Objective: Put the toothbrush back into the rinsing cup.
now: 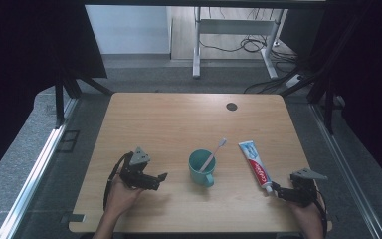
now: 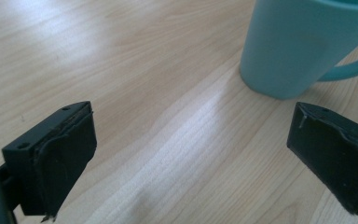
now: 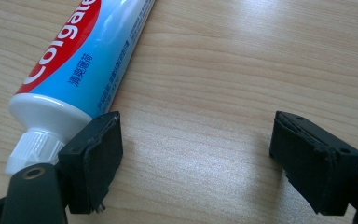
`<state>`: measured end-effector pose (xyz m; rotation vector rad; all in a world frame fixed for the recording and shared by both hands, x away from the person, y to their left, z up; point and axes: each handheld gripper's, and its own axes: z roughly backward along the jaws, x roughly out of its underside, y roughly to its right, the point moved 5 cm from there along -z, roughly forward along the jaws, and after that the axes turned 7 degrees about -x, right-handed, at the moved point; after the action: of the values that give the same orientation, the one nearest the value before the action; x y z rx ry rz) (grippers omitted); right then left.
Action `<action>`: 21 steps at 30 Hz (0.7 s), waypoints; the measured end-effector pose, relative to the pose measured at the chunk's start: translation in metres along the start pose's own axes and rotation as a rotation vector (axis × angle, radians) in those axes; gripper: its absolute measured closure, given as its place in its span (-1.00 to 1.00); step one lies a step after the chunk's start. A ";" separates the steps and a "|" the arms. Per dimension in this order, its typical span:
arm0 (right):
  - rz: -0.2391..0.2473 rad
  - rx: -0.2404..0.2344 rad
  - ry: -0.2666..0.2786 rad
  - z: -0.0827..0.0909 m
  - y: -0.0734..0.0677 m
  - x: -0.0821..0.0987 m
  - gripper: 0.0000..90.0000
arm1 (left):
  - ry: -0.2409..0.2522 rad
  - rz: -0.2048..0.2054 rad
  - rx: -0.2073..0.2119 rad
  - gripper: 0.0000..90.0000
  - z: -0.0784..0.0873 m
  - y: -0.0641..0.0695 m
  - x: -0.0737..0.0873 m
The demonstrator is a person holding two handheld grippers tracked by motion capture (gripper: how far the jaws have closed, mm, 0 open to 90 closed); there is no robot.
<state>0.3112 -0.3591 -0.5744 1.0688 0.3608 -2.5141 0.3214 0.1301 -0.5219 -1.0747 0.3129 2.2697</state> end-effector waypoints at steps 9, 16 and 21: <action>0.000 0.000 0.000 0.000 0.000 0.000 -0.63 | 0.003 0.027 0.004 -0.96 -0.008 0.002 0.020; 0.000 0.000 0.000 0.000 0.000 0.000 -0.63 | -0.011 0.025 -0.017 -0.95 -0.010 0.002 0.031; -0.005 -0.013 0.002 0.000 0.001 0.000 -0.66 | -0.027 0.018 -0.020 -0.95 -0.011 0.004 0.035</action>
<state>0.3114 -0.3597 -0.5742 1.0675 0.3800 -2.5121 0.3088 0.1372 -0.5563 -1.0543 0.2898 2.3058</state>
